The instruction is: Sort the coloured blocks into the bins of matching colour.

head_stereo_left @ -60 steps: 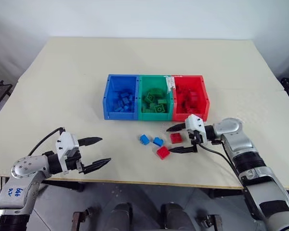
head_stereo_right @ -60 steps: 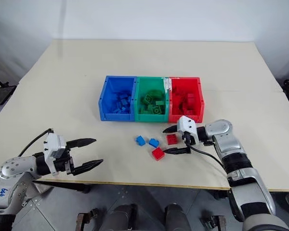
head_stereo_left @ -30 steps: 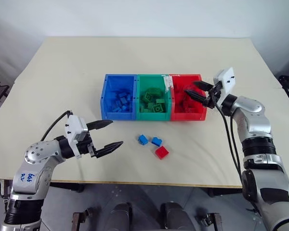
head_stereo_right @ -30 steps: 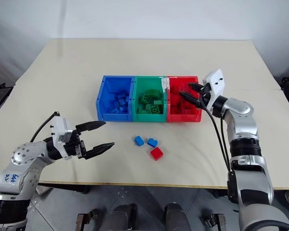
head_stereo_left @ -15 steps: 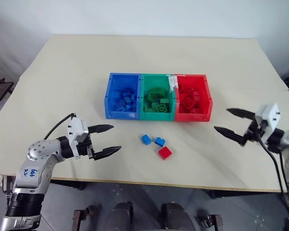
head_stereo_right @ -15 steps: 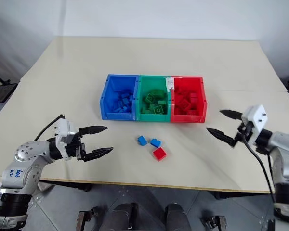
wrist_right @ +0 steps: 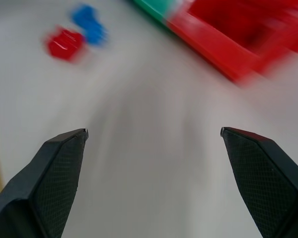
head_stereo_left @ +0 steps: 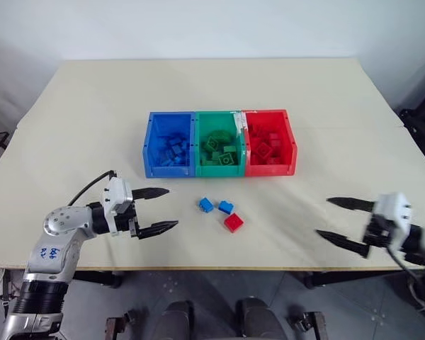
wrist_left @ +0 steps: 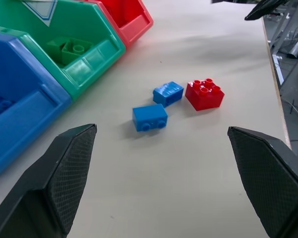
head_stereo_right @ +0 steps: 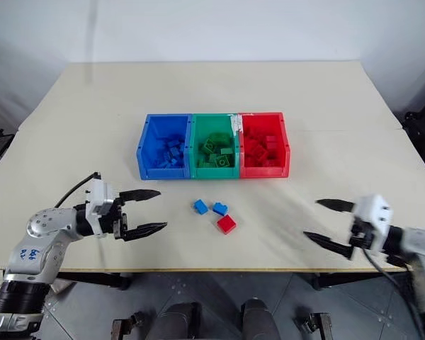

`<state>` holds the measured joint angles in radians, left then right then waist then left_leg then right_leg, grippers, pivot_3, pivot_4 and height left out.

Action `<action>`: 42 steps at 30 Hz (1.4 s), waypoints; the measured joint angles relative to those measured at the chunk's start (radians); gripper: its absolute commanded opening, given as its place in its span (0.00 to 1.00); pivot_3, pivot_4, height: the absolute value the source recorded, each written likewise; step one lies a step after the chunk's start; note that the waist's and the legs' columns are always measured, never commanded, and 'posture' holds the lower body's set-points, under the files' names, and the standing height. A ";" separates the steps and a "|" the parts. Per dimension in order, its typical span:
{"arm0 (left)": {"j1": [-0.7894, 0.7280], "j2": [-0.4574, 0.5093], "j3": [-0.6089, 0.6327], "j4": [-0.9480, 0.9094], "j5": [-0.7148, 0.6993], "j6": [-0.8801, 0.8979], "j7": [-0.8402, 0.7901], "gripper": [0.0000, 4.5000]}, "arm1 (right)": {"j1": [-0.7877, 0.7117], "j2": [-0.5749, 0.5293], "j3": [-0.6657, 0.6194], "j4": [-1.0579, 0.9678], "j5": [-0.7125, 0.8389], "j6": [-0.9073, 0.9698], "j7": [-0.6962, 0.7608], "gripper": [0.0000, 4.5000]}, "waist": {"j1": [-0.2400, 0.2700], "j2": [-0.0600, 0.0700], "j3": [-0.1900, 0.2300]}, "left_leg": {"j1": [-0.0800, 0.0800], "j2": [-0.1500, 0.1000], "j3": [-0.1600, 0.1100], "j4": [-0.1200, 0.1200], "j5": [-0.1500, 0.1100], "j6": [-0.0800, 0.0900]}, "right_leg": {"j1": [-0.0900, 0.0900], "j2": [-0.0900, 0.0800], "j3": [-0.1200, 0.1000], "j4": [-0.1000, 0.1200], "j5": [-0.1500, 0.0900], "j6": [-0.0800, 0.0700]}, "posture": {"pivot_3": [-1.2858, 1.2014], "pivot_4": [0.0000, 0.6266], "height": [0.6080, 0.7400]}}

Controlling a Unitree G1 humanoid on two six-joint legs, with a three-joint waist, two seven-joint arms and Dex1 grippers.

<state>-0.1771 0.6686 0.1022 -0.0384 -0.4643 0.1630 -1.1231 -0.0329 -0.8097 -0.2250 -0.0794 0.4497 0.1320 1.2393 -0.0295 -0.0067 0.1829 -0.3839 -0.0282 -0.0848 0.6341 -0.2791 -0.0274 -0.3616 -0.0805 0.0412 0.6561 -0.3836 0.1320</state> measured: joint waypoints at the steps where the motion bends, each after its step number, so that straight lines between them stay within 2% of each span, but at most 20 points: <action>1: 0.027 0.014 0.011 -0.015 -0.003 0.003 -0.005 1.00 | -0.028 0.000 0.059 -0.033 -0.017 0.036 -0.011 1.00 | 0.002 0.000 0.000 | -0.001 0.001 -0.001 0.001 -0.001 -0.001 | 0.000 0.000 -0.001 -0.001 0.000 0.000 | 0.52 0.24 1.00; 5: 0.098 0.037 0.040 -0.076 -0.016 0.015 -0.014 1.00 | -0.088 0.032 0.228 -0.134 -0.049 0.166 -0.063 1.00 | 0.014 0.000 0.000 | -0.004 0.001 -0.005 0.001 -0.001 -0.002 | -0.001 -0.001 0.002 -0.004 0.000 0.000 | 0.52 0.24 1.00; 9: 0.179 0.042 0.074 -0.133 -0.023 0.023 0.000 1.00 | -0.142 0.122 0.334 -0.143 -0.100 0.229 -0.156 1.00 | 0.024 0.000 0.000 | -0.005 0.001 -0.005 0.001 -0.003 -0.004 | -0.001 -0.001 0.003 -0.005 0.000 -0.001 | 0.52 0.24 1.00; 19: 0.240 0.042 0.123 -0.210 -0.043 0.058 0.056 1.00 | -0.152 0.251 0.412 -0.154 -0.173 0.277 -0.329 1.00 | 0.022 -0.001 -0.001 | -0.003 0.002 -0.005 0.000 -0.004 -0.003 | 0.000 0.000 0.003 -0.005 0.000 -0.002 | 0.52 0.24 1.00; 23: 0.241 0.042 0.123 -0.224 -0.045 0.069 0.064 1.00 | -0.155 0.298 0.421 -0.154 -0.203 0.280 -0.399 0.81 | 0.016 -0.002 -0.001 | -0.003 0.003 -0.005 -0.001 -0.003 -0.003 | -0.001 0.001 0.002 -0.004 0.000 -0.003 | 0.52 0.24 1.00; 29: 0.219 0.042 0.122 -0.222 -0.045 0.077 0.065 1.00 | -0.151 0.312 0.421 -0.160 -0.221 0.282 -0.447 0.35 | 0.015 -0.002 -0.001 | -0.003 0.003 -0.005 -0.002 -0.003 -0.003 | -0.001 0.001 0.002 -0.005 0.000 -0.003 | 0.52 0.24 1.00; 30: 0.217 0.042 0.122 -0.221 -0.045 0.077 0.065 1.00 | -0.148 0.312 0.421 -0.164 -0.222 0.283 -0.449 0.32 | 0.015 -0.002 -0.001 | -0.003 0.003 -0.005 -0.002 -0.003 -0.003 | -0.001 0.001 0.002 -0.005 0.000 -0.003 | 0.52 0.24 1.00; 36: 0.194 0.041 0.114 -0.212 -0.045 0.077 0.061 1.00 | -0.097 0.268 0.379 -0.185 -0.176 0.264 -0.393 0.32 | 0.019 -0.002 -0.001 | -0.003 0.003 -0.005 -0.002 -0.004 -0.003 | 0.000 0.001 0.000 -0.006 0.000 -0.003 | 0.52 0.24 1.00; 39: 0.189 0.028 0.114 -0.188 -0.045 0.074 0.066 1.00 | -0.084 0.262 0.290 -0.175 -0.108 0.236 -0.354 0.32 | 0.025 -0.002 -0.001 | -0.003 0.003 -0.005 -0.002 -0.004 -0.003 | 0.000 0.001 -0.003 -0.007 0.000 -0.003 | 0.52 0.24 1.00; 42: 0.167 -0.006 0.113 -0.185 -0.045 0.066 0.091 1.00 | -0.160 0.286 0.184 -0.128 -0.045 0.238 -0.392 0.32 | 0.021 -0.002 -0.001 | -0.003 0.003 -0.004 -0.002 -0.003 -0.003 | 0.000 0.001 -0.005 -0.007 0.001 -0.003 | 0.52 0.24 1.00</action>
<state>-0.0101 0.6627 0.2153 -0.2236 -0.5091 0.2291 -1.0323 -0.1933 -0.5242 -0.0413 -0.2079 0.4049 0.3702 0.8474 -0.0082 -0.0088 0.1817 -0.3869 -0.0250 -0.0888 0.6318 -0.2826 -0.0303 -0.3621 -0.0796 0.0366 0.6494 -0.3830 0.1289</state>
